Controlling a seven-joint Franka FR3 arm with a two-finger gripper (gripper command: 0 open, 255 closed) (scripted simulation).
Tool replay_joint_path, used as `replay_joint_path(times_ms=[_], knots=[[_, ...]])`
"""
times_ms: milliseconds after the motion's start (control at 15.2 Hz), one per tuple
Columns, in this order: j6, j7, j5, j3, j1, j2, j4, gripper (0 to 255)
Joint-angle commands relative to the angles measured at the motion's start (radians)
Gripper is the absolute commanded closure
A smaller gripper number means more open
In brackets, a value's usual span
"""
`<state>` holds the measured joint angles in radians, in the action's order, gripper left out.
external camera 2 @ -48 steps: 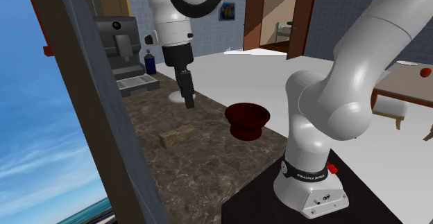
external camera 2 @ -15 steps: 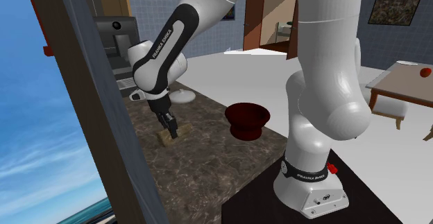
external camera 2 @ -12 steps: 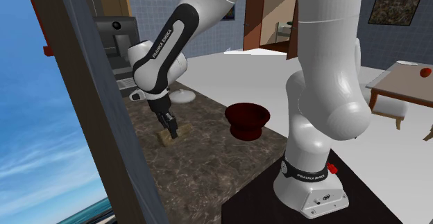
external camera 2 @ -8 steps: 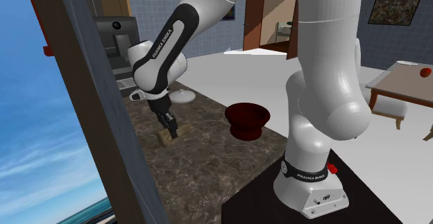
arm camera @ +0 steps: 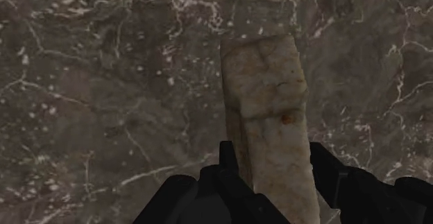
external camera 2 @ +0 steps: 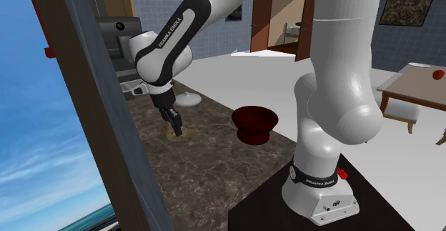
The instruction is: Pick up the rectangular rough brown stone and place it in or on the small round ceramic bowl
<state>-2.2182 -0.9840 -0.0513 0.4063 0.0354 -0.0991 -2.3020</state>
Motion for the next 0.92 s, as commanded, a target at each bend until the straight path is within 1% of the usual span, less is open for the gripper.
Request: replay_joint_path(times_ms=[0,858], knots=[[0.028,0.003,-0.008,0.002,-0.001,0.019,0.010,255],[0.203,0.027,-0.049,0.000,-0.007,0.130,0.080,255]])
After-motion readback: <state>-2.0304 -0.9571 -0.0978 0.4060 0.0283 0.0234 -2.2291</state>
